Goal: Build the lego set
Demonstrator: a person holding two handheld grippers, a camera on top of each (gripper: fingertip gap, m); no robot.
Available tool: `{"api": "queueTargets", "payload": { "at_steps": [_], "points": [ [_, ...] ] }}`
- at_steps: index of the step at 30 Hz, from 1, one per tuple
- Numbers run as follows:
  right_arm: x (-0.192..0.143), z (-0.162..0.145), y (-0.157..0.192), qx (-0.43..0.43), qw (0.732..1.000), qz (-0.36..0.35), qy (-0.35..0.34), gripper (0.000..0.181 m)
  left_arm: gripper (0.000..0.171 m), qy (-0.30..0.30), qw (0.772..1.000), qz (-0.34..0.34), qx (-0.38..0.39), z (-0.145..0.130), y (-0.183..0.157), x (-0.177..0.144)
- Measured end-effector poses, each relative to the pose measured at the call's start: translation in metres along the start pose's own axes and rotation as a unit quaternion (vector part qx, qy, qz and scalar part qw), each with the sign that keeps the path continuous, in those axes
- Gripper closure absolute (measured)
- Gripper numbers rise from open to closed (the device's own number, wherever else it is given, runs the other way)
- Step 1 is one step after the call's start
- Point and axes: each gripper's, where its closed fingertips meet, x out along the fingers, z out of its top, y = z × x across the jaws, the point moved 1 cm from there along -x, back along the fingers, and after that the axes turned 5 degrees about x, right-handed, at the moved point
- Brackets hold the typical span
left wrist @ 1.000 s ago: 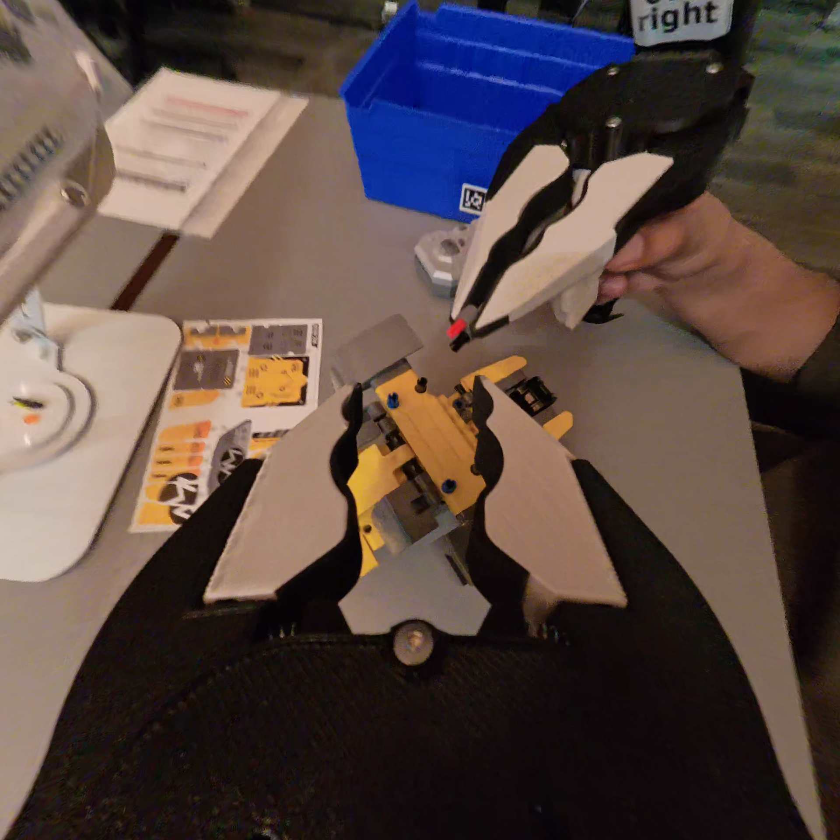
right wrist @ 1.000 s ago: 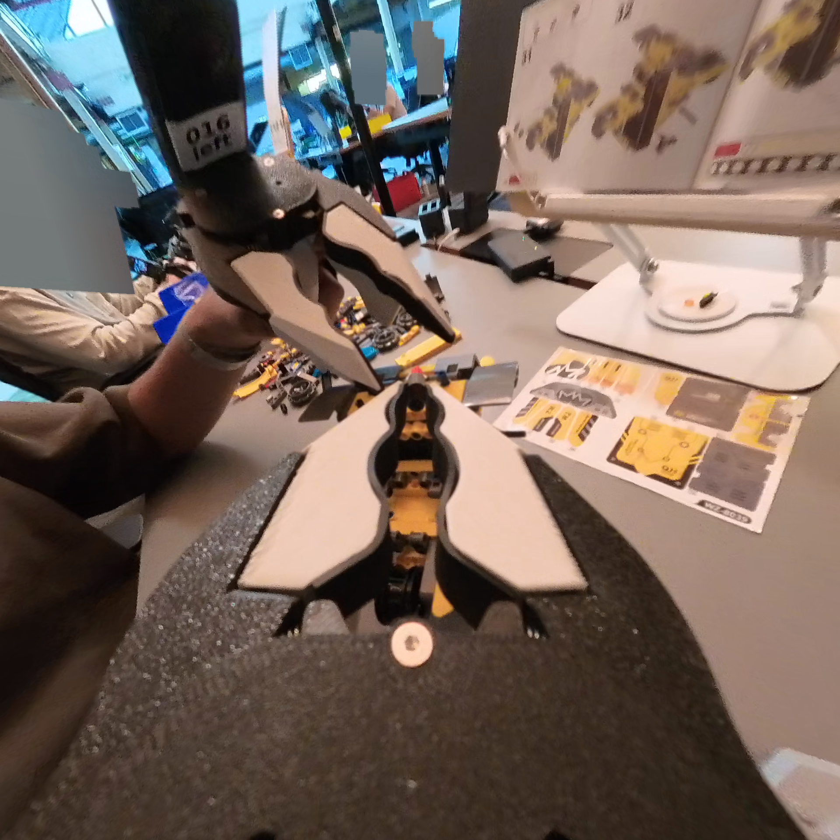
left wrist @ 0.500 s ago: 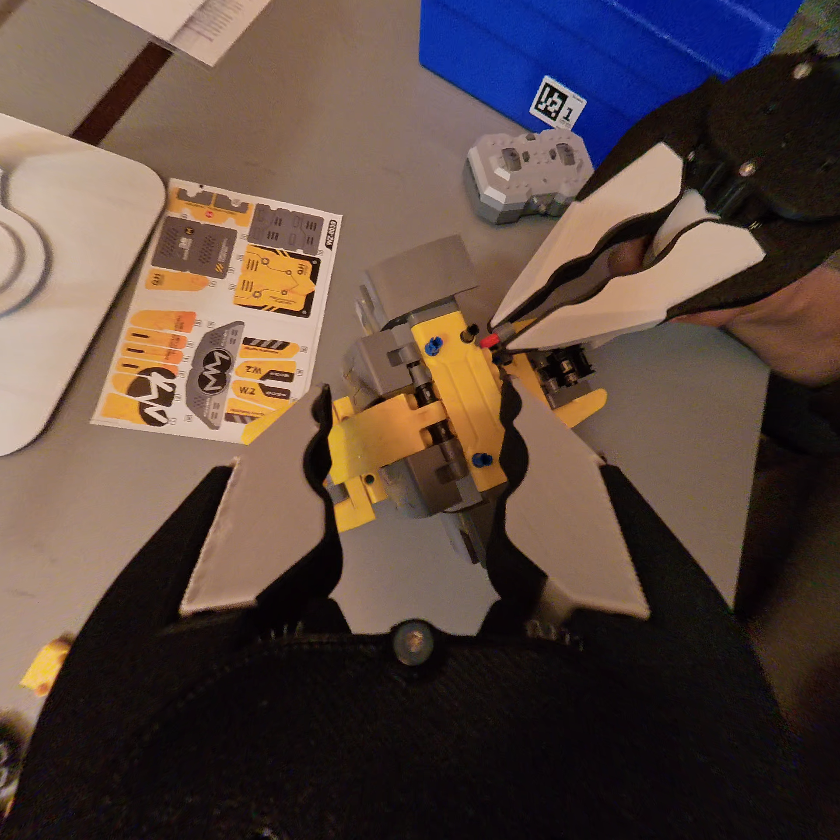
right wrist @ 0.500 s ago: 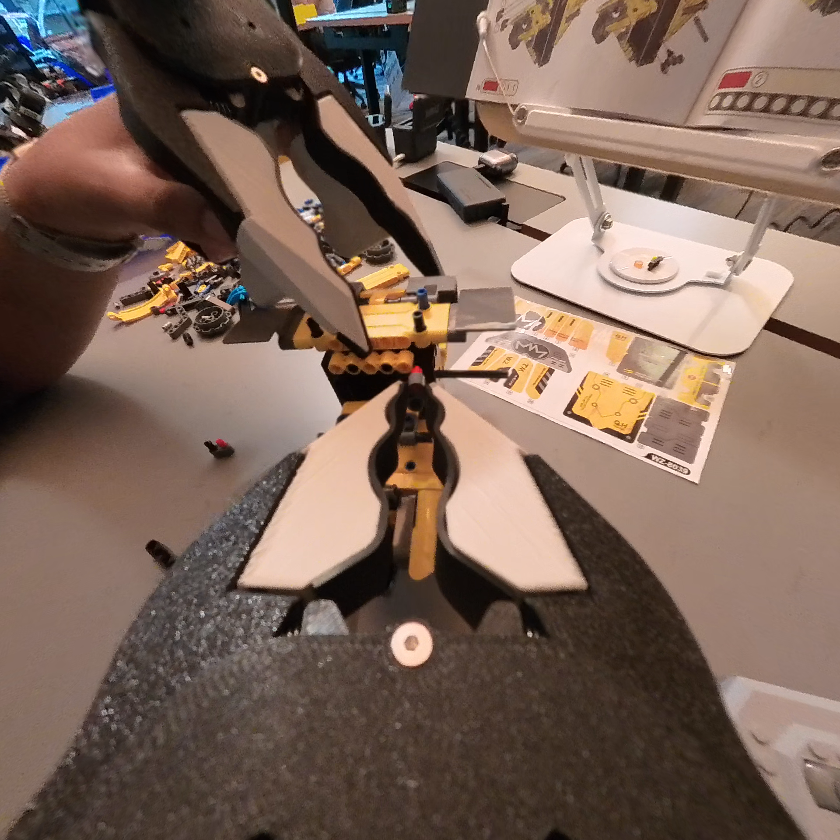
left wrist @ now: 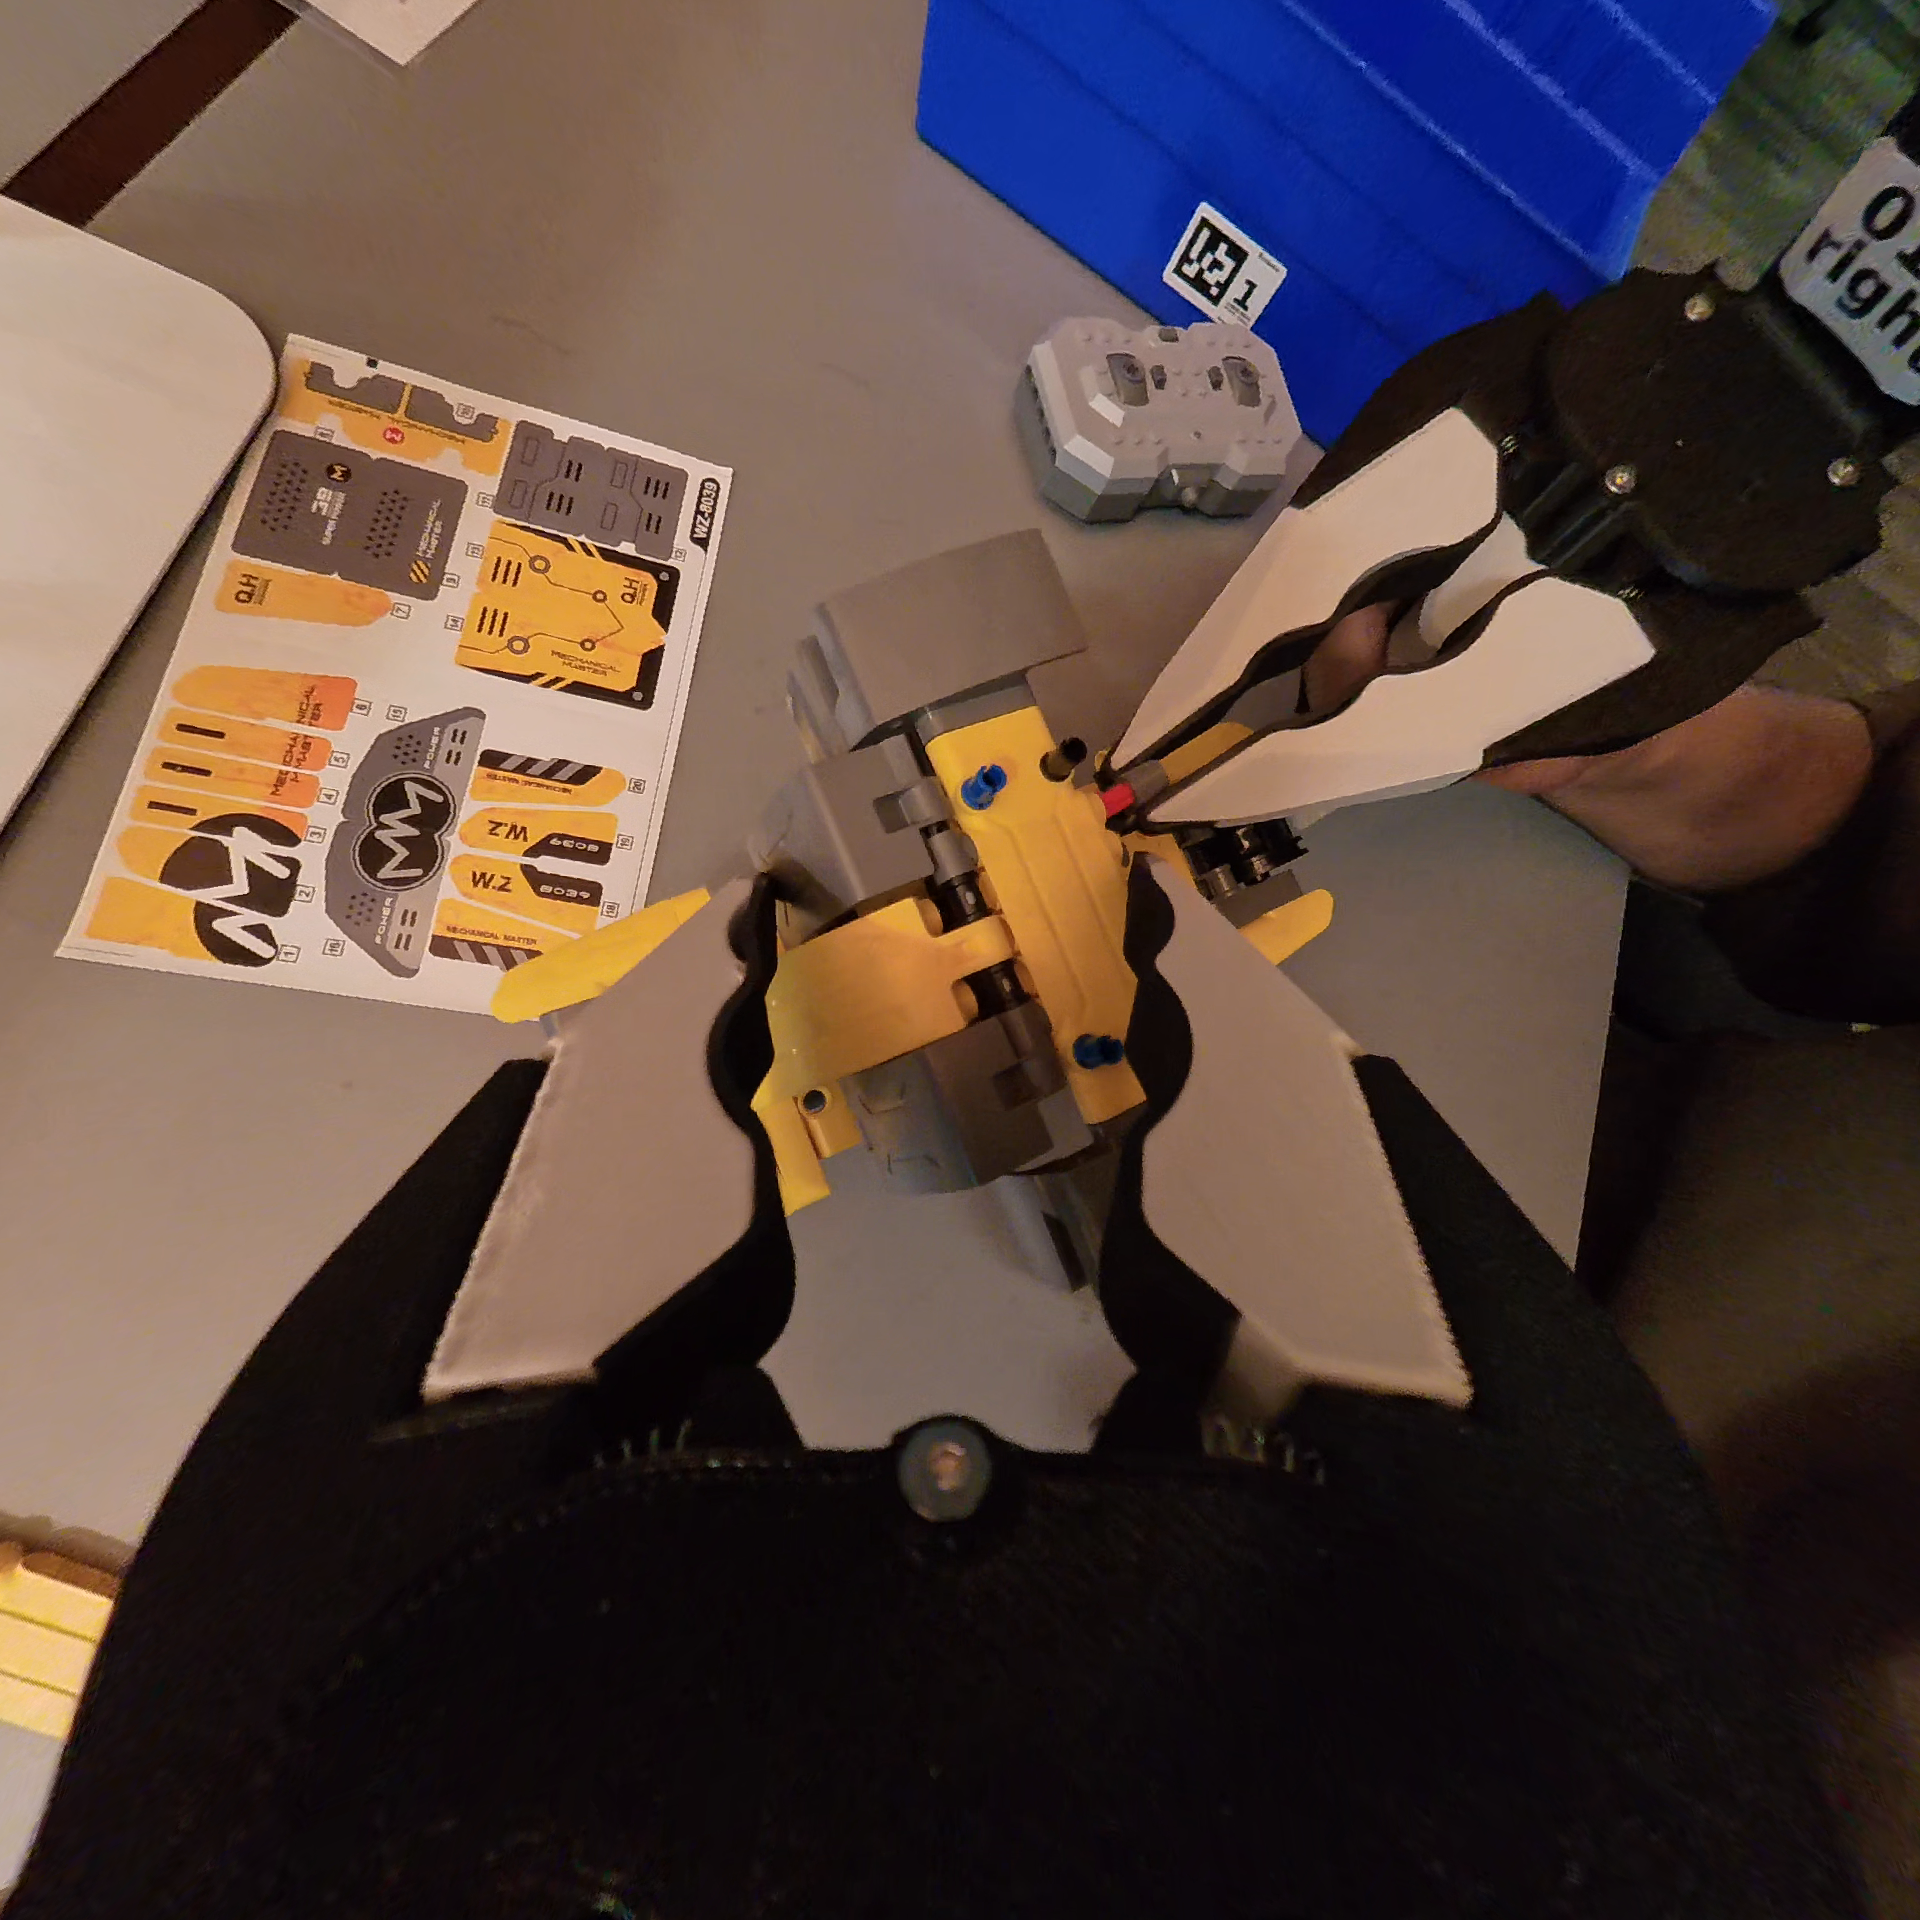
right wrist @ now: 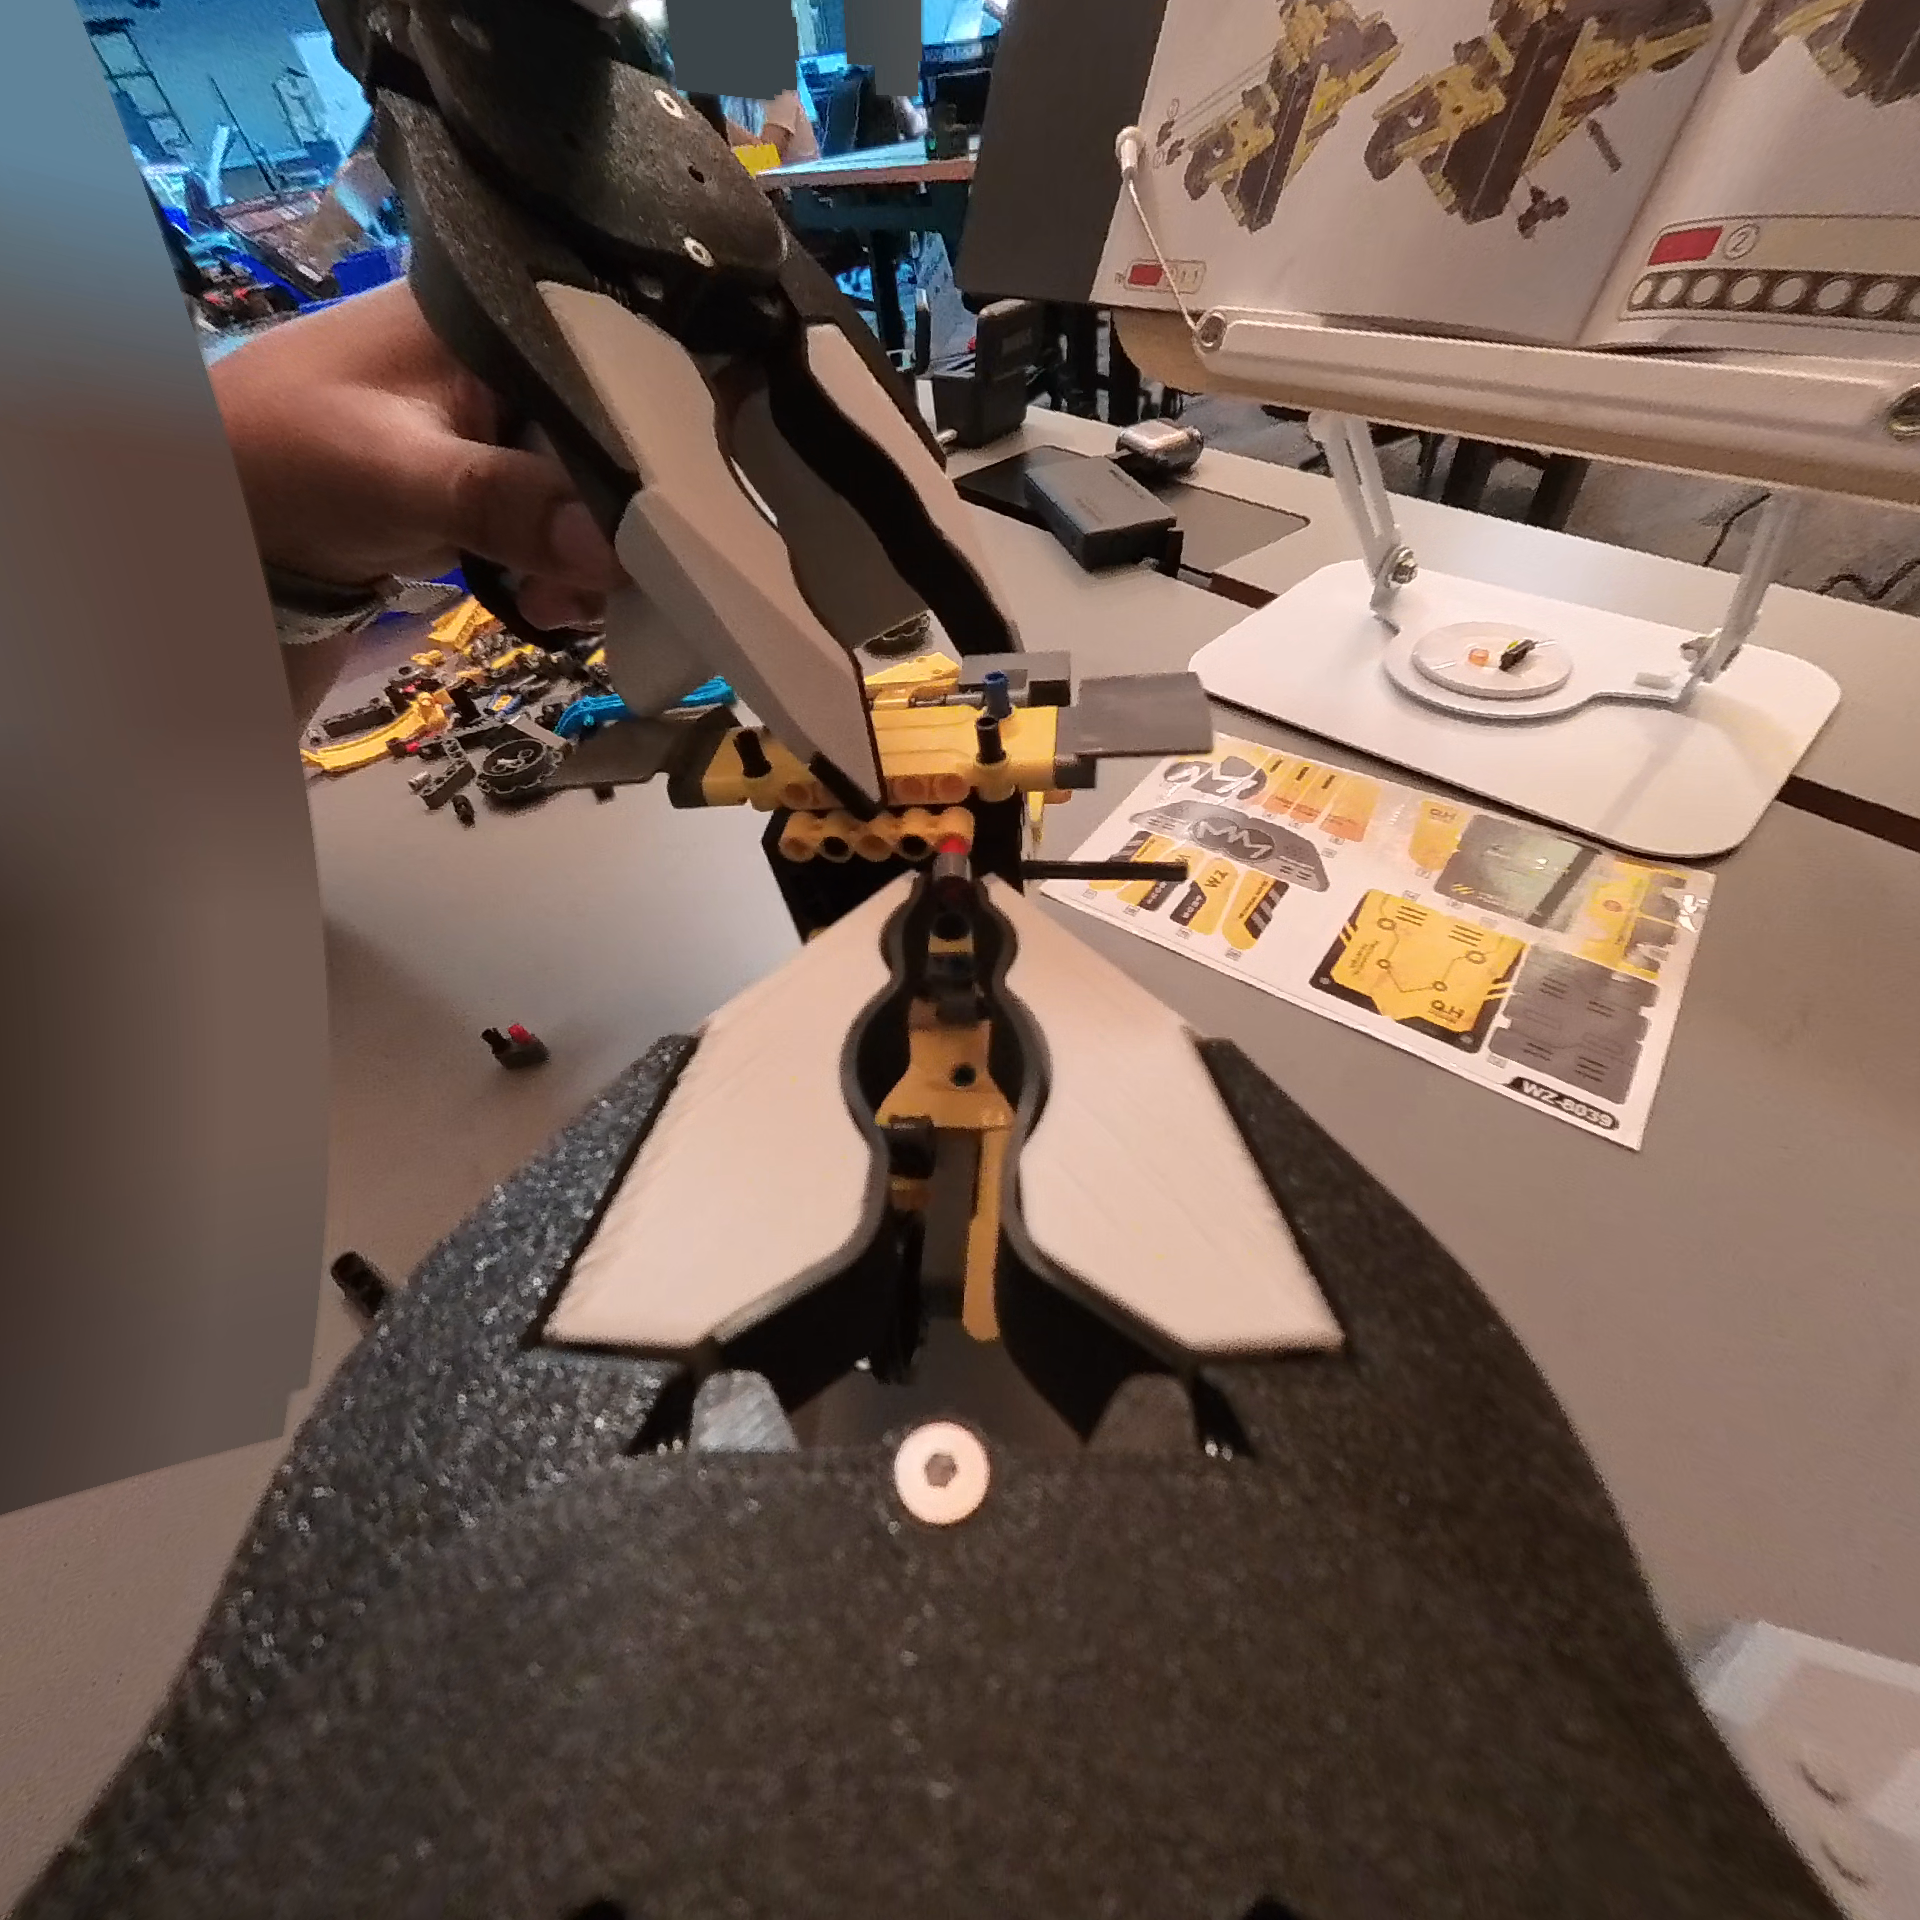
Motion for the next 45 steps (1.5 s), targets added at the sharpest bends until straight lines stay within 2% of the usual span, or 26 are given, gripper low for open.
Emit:
{"api": "queueTargets", "payload": {
  "at_steps": [11,18,23,30,34,45],
  "points": [
    [0.002,-0.005,-0.002,-0.015,1.0,-0.006,0.009,0.175,0.107,-0.004,1.0,-0.005,-0.015,0.0,0.003,-0.001],
    [-0.004,0.008,-0.006,-0.016,0.999,-0.018,-0.04,0.175,0.107,-0.009,0.999,-0.013,-0.028,0.0,0.006,-0.002],
    [-0.003,0.01,-0.009,0.02,0.998,-0.001,-0.059,0.175,0.106,-0.019,0.998,-0.038,-0.053,-0.001,0.011,-0.003],
    [-0.002,0.008,-0.002,0.009,0.999,0.006,-0.03,0.175,0.106,-0.016,0.998,-0.032,-0.047,0.0,0.009,-0.001],
    [0.002,0.001,-0.003,-0.025,0.999,-0.022,-0.004,0.175,0.106,-0.011,0.999,-0.022,-0.034,0.0,0.005,0.0],
    [0.003,0.001,-0.005,-0.009,1.0,-0.023,-0.013,0.175,0.105,-0.012,0.999,-0.017,-0.04,0.001,0.006,0.001]
  ]
}}
